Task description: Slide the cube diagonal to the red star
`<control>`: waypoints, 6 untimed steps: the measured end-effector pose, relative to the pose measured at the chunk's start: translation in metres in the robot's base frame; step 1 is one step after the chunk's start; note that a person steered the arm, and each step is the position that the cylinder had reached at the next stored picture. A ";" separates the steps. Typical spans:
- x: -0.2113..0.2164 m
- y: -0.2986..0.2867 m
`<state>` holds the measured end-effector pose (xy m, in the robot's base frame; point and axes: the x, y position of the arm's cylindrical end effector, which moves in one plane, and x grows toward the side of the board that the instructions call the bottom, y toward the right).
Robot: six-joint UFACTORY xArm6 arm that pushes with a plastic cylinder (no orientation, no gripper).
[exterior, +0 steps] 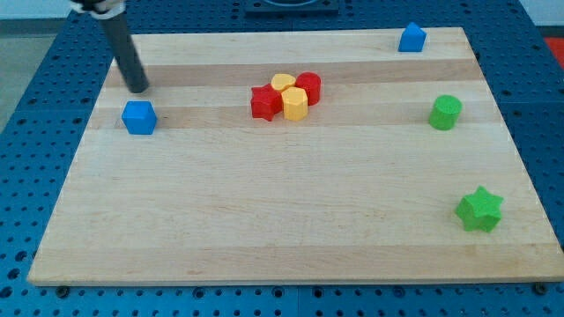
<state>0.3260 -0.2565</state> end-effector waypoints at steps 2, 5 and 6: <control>0.037 -0.011; 0.079 0.079; 0.086 0.059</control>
